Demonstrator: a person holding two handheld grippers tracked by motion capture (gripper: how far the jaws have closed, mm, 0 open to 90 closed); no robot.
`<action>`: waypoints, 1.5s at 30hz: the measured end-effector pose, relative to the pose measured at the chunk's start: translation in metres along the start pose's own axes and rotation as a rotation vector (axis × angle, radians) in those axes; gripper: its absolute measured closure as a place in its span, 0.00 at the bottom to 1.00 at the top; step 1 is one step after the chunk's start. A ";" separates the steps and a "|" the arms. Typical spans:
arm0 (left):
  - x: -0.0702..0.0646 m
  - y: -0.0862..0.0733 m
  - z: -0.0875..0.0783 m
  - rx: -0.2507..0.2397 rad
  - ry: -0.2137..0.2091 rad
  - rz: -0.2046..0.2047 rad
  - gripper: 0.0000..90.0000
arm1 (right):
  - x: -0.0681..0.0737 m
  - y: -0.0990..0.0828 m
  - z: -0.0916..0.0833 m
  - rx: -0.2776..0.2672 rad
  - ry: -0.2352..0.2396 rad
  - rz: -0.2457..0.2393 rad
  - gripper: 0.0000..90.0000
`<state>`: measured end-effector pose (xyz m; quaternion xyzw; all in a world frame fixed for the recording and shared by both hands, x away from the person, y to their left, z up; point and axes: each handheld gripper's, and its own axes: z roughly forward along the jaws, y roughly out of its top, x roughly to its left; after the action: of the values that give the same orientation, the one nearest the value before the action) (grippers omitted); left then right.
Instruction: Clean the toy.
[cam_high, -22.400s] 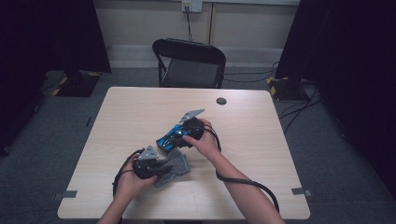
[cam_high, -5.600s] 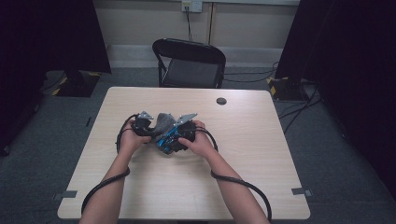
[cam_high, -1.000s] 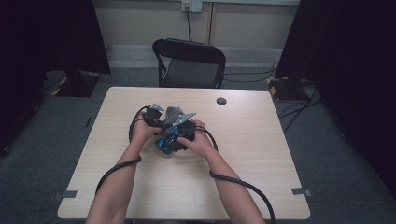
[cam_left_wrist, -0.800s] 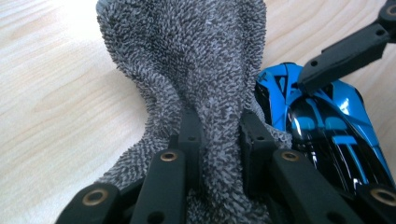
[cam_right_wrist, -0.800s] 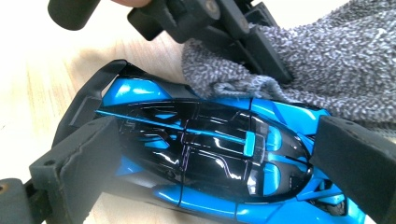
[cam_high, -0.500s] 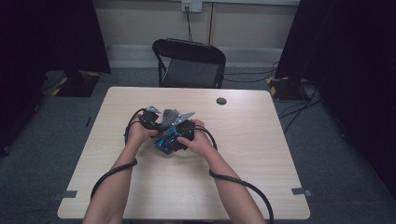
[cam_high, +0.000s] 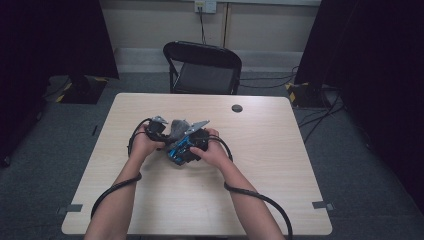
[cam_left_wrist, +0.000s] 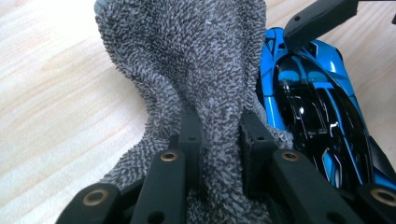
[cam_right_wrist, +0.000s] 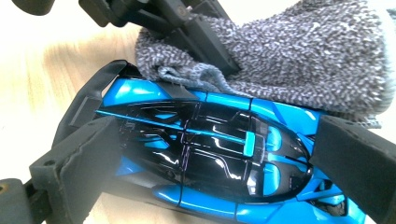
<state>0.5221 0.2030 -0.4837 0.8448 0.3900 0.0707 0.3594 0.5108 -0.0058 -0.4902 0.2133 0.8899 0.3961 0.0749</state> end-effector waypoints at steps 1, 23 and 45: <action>0.000 -0.001 -0.001 -0.002 0.000 -0.002 0.82 | 0.000 0.000 0.000 -0.001 -0.001 -0.002 0.01; 0.000 -0.017 -0.019 0.009 -0.006 -0.016 0.83 | 0.000 -0.002 0.000 -0.013 0.002 -0.003 0.01; -0.008 -0.041 -0.038 0.001 -0.006 -0.042 0.82 | 0.000 -0.002 0.000 -0.017 0.005 -0.004 0.01</action>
<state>0.4760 0.2365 -0.4816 0.8369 0.4065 0.0606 0.3614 0.5104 -0.0073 -0.4916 0.2100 0.8870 0.4042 0.0753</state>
